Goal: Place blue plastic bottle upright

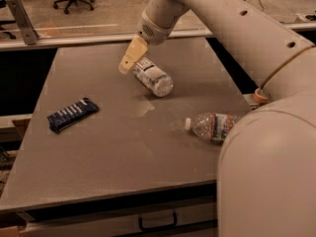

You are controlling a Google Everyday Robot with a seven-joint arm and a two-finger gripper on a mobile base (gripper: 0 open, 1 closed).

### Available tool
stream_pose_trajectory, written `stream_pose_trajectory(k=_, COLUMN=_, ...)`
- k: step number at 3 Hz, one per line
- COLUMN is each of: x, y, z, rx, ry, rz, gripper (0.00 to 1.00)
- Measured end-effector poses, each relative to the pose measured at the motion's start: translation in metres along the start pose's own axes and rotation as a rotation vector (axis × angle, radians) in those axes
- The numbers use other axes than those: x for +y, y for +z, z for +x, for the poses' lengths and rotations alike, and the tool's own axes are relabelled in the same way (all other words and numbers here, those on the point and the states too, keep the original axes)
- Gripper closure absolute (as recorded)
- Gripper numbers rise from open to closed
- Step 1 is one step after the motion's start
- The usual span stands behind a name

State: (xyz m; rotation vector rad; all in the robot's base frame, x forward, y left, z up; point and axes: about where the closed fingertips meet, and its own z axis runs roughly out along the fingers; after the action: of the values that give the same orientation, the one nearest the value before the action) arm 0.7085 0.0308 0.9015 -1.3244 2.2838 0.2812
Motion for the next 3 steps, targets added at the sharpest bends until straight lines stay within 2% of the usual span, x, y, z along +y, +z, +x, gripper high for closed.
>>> stream_pose_trajectory(k=2, x=-0.030, y=0.064, z=0.013, rx=0.094, ry=0.250, rz=0.012, gripper=0.00)
stream_pose_trajectory(k=3, x=-0.036, y=0.073, z=0.021, rx=0.146, ry=0.331, rz=0.038, gripper=0.16)
